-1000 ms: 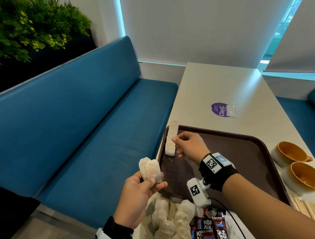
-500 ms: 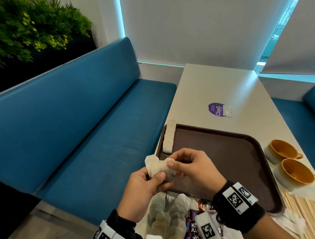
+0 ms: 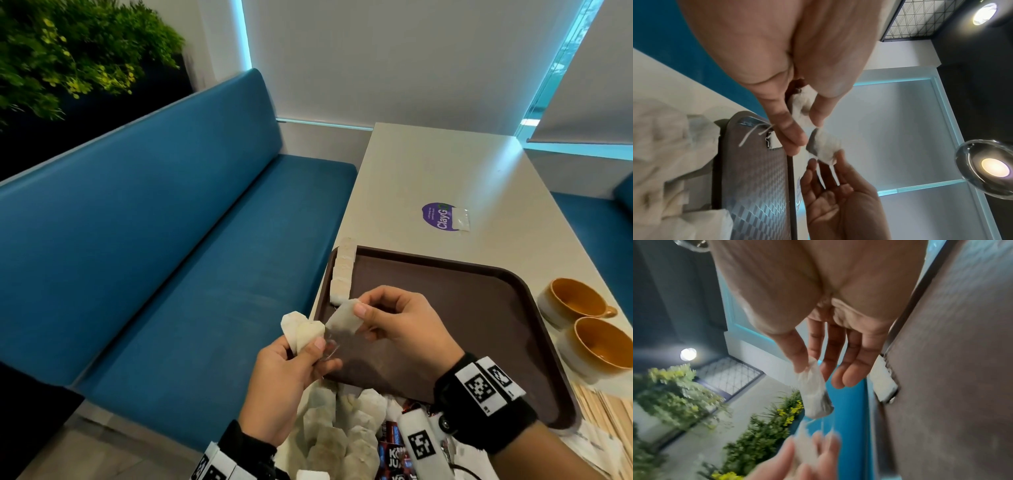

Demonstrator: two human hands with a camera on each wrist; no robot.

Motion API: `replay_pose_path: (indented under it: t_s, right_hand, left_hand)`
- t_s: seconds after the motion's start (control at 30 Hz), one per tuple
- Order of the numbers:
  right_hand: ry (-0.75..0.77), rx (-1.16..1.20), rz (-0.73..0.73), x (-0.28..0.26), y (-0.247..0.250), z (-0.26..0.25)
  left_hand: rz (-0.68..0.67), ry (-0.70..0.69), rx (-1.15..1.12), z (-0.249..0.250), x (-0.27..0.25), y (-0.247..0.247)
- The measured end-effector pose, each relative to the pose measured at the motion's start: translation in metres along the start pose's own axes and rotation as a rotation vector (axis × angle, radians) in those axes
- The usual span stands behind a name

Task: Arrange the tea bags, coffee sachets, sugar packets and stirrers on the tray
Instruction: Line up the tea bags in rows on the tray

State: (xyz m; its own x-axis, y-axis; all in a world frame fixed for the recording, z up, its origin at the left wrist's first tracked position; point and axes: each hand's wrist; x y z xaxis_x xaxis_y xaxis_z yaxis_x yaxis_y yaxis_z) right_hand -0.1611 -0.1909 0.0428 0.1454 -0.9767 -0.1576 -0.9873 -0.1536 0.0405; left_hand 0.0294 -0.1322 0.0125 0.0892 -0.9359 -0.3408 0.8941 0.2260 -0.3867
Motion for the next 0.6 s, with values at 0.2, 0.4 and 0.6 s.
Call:
replay_pose_path:
  t_s: [0.2, 0.4, 0.6]
  right_hand:
    - [-0.102, -0.061, 0.136, 0.043, 0.002, 0.019]
    - [-0.138, -0.221, 0.077, 0.085, -0.007, 0.033]
    - [-0.204, -0.428, -0.032, 0.107, -0.015, 0.042]
  left_hand:
    - [0.051, 0.062, 0.0, 0.003, 0.002, 0.015]
    - [0.038, 0.089, 0.024, 0.003, 0.001, 0.014]
    - [0.033, 0.082, 0.019, 0.008, 0.0, 0.017]
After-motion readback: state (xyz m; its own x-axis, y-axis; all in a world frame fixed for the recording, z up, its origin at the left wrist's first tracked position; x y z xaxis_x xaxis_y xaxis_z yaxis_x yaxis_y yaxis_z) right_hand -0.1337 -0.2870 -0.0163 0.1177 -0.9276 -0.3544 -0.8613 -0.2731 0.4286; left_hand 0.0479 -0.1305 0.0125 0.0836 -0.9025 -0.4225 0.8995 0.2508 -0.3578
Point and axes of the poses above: each hand's wrist, its own x-axis towards the middle knuckle, its own y-axis out of the back of the hand, z = x × y, and after that the axes turned 4 degrees about -x, right-handed
